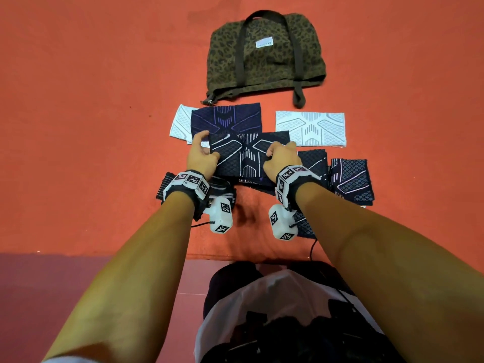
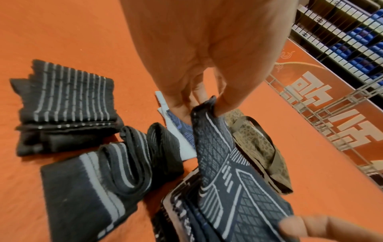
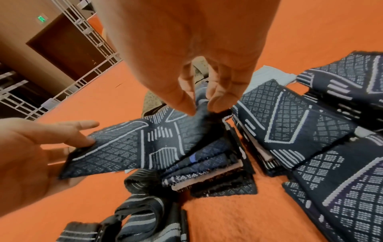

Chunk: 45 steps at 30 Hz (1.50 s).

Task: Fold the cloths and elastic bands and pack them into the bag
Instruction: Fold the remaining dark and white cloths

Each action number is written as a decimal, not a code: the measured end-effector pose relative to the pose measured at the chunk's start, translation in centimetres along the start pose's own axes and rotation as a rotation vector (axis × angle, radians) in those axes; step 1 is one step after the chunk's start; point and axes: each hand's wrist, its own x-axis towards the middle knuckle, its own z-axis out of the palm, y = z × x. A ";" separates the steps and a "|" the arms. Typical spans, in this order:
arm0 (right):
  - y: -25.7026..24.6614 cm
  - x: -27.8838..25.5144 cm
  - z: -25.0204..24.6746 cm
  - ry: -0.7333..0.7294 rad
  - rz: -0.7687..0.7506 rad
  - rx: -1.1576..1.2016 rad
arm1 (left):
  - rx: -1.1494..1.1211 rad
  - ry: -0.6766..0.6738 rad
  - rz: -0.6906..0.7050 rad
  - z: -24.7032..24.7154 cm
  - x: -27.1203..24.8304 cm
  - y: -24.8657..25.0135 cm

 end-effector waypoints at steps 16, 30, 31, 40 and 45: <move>-2.5 1.9 2.2 -0.225 0.024 0.086 | -0.172 -0.215 -0.104 1.9 0.7 1.9; 2.1 4.0 -1.6 -0.018 0.108 0.300 | 0.049 -0.371 -0.147 8.2 0.1 3.2; 2.1 4.0 -1.6 -0.022 0.100 0.304 | 0.076 -0.383 -0.152 8.3 0.1 3.2; 3.5 4.9 -1.4 -0.066 0.140 0.097 | 0.208 -0.212 -0.120 8.2 1.5 1.5; 3.6 4.8 -1.8 -0.112 0.149 0.148 | 0.198 -0.177 -0.158 8.1 2.4 0.7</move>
